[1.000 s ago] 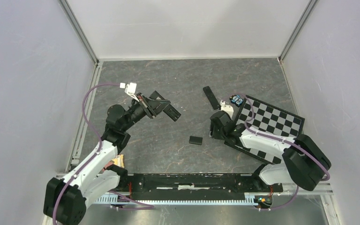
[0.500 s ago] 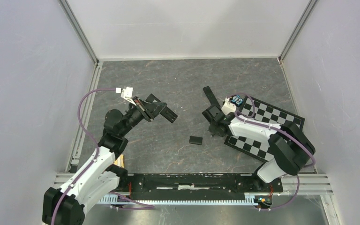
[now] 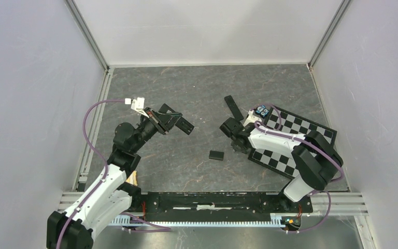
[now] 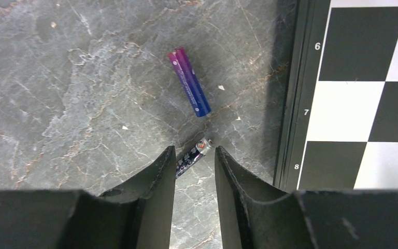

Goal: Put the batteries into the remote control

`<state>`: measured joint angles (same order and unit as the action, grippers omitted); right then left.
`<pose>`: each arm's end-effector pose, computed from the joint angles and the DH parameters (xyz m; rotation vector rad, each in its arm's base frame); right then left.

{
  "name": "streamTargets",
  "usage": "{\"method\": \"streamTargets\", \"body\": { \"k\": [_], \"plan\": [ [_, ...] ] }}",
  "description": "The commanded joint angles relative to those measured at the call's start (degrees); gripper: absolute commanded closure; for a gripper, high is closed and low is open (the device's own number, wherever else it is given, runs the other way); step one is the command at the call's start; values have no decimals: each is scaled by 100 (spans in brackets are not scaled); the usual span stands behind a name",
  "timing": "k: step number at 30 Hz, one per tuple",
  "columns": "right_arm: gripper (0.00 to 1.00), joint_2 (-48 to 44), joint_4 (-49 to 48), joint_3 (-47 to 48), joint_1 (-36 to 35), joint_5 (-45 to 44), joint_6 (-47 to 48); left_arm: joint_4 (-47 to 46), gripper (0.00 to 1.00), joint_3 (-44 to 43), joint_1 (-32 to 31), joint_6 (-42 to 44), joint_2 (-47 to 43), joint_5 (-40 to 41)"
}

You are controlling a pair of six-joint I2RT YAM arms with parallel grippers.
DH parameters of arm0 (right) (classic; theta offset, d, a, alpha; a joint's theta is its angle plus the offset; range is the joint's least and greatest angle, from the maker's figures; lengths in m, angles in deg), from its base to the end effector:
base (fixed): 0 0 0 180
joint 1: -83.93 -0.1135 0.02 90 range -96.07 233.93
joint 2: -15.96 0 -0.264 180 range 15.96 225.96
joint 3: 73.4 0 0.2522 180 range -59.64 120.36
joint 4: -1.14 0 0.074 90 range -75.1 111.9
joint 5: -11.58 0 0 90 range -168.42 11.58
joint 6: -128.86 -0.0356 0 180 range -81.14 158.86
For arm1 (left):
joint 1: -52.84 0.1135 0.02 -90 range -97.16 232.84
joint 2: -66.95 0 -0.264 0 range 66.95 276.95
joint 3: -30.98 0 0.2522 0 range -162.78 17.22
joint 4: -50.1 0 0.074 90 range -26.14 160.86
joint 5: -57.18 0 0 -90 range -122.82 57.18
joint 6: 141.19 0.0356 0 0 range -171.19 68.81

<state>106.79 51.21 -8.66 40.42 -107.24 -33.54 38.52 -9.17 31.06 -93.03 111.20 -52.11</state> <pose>0.2116 0.1772 0.1644 0.7241 2.4874 -0.0866 0.1713 -0.0811 0.2937 0.0253 1.5532 -1.1366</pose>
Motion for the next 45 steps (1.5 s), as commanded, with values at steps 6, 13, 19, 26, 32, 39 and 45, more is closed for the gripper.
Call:
{"method": "streamTargets", "body": {
  "k": [6,13,19,26,32,39,45],
  "plan": [
    [68,230,-197,-60,9,-135,52,-61,98,-24,-27,239,22,109],
    [90,13,-129,-275,9,-177,123,-17,98,-50,-20,241,105,148],
    [100,-563,-264,-547,4,-463,496,-30,98,-68,-28,119,310,39],
    [100,-1386,-1137,-686,-14,-186,2029,-137,98,-227,-165,-260,1027,-557],
    [100,-2523,-2855,-1046,-18,678,3709,-1108,98,-299,-179,-803,1830,-1445],
    [100,-3427,-4620,-1046,-18,1880,5056,-1704,98,-527,-226,-1193,2173,-1931],
    [100,-3456,-6069,-1126,-47,3597,5380,-1626,98,-796,-242,-1532,2175,-2123]
  ]
}}
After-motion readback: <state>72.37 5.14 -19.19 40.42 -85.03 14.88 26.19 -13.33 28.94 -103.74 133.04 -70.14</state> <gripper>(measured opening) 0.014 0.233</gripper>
